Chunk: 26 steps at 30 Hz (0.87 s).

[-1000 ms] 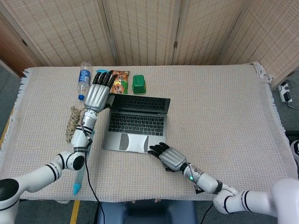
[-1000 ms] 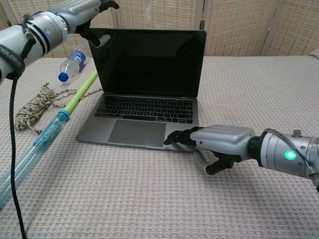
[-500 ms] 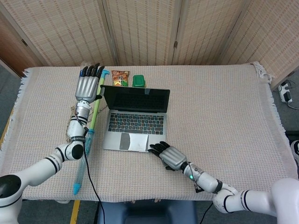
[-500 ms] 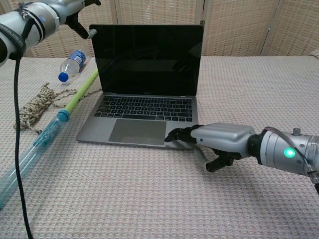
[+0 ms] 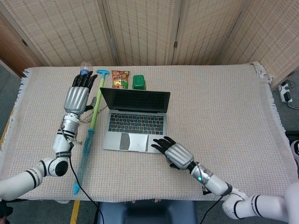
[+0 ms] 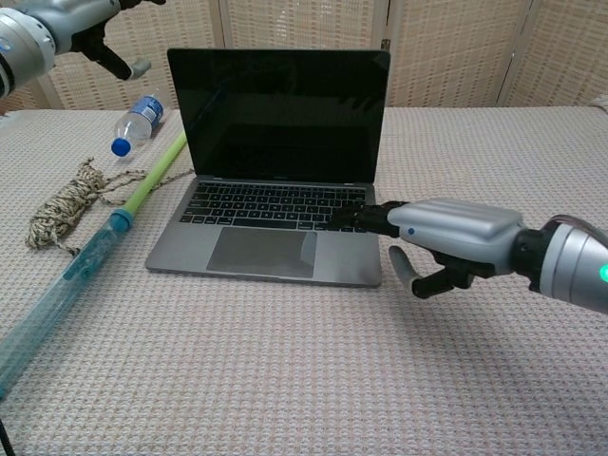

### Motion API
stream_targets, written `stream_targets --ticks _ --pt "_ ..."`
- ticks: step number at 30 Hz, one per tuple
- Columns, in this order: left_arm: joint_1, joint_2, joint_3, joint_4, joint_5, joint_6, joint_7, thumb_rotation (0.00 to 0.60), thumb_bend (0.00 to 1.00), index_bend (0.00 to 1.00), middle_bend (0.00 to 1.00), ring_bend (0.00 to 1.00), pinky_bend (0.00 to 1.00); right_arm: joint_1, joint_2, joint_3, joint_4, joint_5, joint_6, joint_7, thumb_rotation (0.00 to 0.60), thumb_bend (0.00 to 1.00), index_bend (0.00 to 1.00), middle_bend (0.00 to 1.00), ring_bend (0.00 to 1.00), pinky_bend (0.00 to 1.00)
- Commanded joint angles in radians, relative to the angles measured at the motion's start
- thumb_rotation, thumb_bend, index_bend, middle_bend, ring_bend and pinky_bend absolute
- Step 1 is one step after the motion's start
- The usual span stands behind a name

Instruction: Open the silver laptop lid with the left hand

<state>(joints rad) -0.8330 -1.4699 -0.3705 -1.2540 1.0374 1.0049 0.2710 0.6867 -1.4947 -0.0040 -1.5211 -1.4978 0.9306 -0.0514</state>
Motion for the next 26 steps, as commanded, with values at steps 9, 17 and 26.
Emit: stream_targets --ticks 9,17,26 --pt "0.319 0.214 0.196 -0.332 0.153 0.301 -0.042 0.6 0.51 0.06 0.05 0.0 0.0 -0.267 0.321 -0.079 -0.173 -0.021 0.362 -0.086 0.6 0.85 0.0 0.0 0.11 0.0" --pt "0.52 0.262 0.319 -0.359 0.275 0.499 -0.124 0.6 0.51 0.08 0.05 0.0 0.0 -0.438 0.411 -0.103 -0.15 -0.029 0.563 0.018 0.6 0.85 0.0 0.0 0.08 0.0" --pt "0.662 0.274 0.399 -0.369 0.354 0.615 -0.139 0.6 0.51 0.08 0.05 0.0 0.0 -0.546 0.412 -0.101 -0.126 -0.056 0.673 0.058 0.6 0.83 0.0 0.0 0.07 0.0"
